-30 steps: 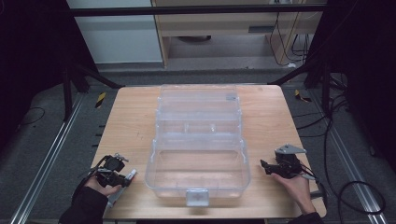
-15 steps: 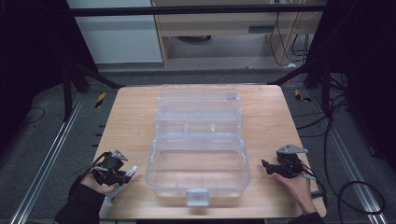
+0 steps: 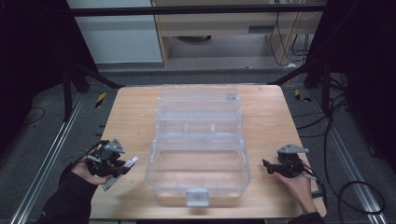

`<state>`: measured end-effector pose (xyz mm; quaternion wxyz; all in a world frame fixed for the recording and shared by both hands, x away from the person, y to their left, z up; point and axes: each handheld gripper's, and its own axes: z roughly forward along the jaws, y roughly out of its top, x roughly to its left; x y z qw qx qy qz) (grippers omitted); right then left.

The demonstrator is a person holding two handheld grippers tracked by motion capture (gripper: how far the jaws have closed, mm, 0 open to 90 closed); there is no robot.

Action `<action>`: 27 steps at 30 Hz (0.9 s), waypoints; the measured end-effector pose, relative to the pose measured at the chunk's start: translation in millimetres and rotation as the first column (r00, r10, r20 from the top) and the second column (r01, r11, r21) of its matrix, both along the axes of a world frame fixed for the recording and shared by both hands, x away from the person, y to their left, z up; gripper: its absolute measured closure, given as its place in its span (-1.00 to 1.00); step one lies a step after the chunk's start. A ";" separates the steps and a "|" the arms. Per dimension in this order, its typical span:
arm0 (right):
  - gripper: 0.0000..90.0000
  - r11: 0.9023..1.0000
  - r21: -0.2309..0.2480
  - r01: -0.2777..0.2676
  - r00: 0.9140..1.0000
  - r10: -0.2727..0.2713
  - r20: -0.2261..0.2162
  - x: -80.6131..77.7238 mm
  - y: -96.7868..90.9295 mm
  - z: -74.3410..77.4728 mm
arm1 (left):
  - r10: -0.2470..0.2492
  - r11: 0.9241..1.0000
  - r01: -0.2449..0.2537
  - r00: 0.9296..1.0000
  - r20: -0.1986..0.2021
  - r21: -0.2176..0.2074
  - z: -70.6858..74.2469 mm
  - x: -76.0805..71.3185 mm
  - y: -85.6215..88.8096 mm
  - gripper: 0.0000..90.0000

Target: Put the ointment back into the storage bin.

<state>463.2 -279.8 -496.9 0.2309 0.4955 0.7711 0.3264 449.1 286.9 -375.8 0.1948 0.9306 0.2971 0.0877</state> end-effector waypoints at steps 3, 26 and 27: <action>-0.39 1.000 -0.001 0.004 1.000 -0.004 -0.005 -0.1 -0.2 -0.1 | -0.031 0.999 0.031 1.000 0.002 -0.008 6.3 0.6 -1.3 0.56; -0.42 1.000 -0.022 -0.020 1.000 0.020 -0.008 0.3 -1.0 -3.2 | -0.328 0.944 0.327 0.945 0.021 0.043 75.6 6.2 -51.4 0.56; -0.42 1.000 -0.020 -0.018 1.000 0.018 -0.008 0.3 -1.0 -3.1 | -0.342 0.939 0.341 0.940 0.012 0.046 76.1 7.0 -54.9 0.56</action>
